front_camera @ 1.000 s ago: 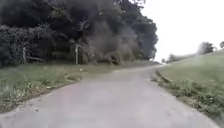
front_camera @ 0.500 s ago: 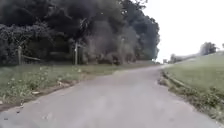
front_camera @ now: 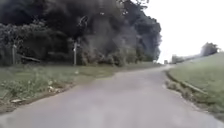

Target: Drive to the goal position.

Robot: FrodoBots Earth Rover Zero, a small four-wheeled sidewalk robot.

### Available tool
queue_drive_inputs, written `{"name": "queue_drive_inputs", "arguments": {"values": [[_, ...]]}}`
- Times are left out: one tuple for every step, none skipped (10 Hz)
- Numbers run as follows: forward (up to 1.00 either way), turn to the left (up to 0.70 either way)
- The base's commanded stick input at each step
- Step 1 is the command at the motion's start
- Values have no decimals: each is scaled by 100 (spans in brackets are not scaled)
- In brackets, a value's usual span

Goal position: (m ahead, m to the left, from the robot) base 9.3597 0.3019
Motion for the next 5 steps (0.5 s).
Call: {"name": "queue_drive_inputs", "arguments": {"values": [[100, -16], [100, -4], [100, 0], [100, 0], [100, 0]]}}
